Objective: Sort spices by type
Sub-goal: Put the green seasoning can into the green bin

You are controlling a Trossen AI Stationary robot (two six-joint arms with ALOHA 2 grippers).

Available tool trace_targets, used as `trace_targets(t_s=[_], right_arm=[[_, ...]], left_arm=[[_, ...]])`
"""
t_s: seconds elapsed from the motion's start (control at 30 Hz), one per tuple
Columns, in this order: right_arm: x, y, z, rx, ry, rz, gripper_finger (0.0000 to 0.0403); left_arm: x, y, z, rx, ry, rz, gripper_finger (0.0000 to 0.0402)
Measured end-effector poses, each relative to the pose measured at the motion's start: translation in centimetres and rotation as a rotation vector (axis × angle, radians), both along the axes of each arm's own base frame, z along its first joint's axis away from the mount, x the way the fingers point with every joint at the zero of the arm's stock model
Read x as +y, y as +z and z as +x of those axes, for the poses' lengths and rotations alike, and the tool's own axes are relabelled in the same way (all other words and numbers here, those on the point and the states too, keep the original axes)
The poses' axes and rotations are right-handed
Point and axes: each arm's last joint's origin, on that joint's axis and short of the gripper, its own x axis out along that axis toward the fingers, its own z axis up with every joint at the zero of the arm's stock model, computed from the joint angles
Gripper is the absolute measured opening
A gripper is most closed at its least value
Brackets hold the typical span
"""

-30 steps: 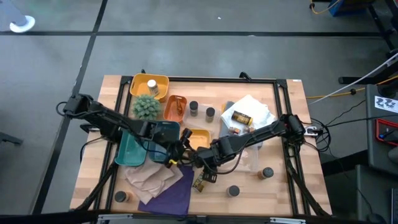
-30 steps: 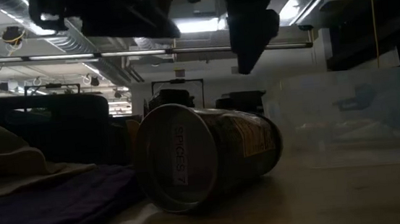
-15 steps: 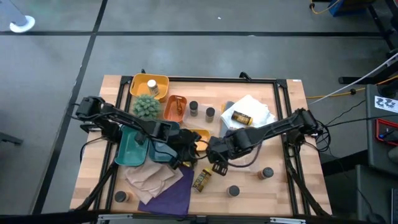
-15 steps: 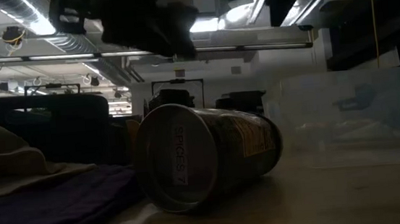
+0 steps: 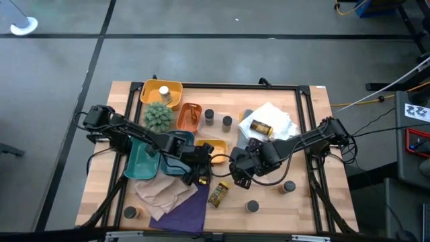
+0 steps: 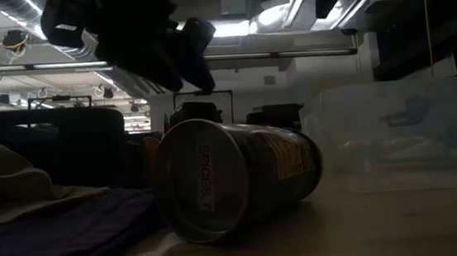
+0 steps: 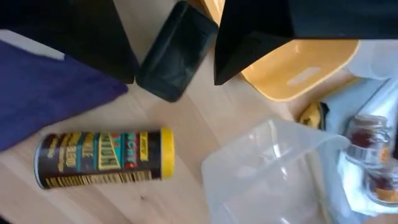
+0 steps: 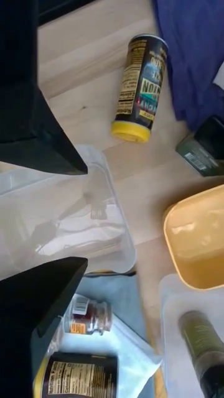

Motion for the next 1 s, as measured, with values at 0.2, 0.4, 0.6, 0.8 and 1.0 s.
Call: trace_targets(t_s=[0.2,0.4,0.6,0.8,1.0], right_arm=[[0.0,0.0,0.0,-0.001,0.001,-0.001,0.023],[0.0,0.0,0.0,-0.001,0.001,-0.001,0.023],[0.0,0.0,0.1,-0.006,0.003,0.0,0.023],[0.0,0.0,0.1,-0.007,0.004,0.001,0.023],[0.0,0.0,0.1,-0.007,0.005,0.0,0.023]], left_arm=[[-0.1,-0.2,-0.1,0.007,-0.075,0.056,0.0209],[-0.1,-0.6,0.0,0.008,-0.134,0.106,0.0209],[-0.1,-1.1,0.2,0.012,-0.152,0.123,0.0209],[0.4,-1.0,0.4,-0.001,-0.149,0.133,0.0209],[1.0,-1.6,0.6,0.022,-0.136,0.135,0.0209]])
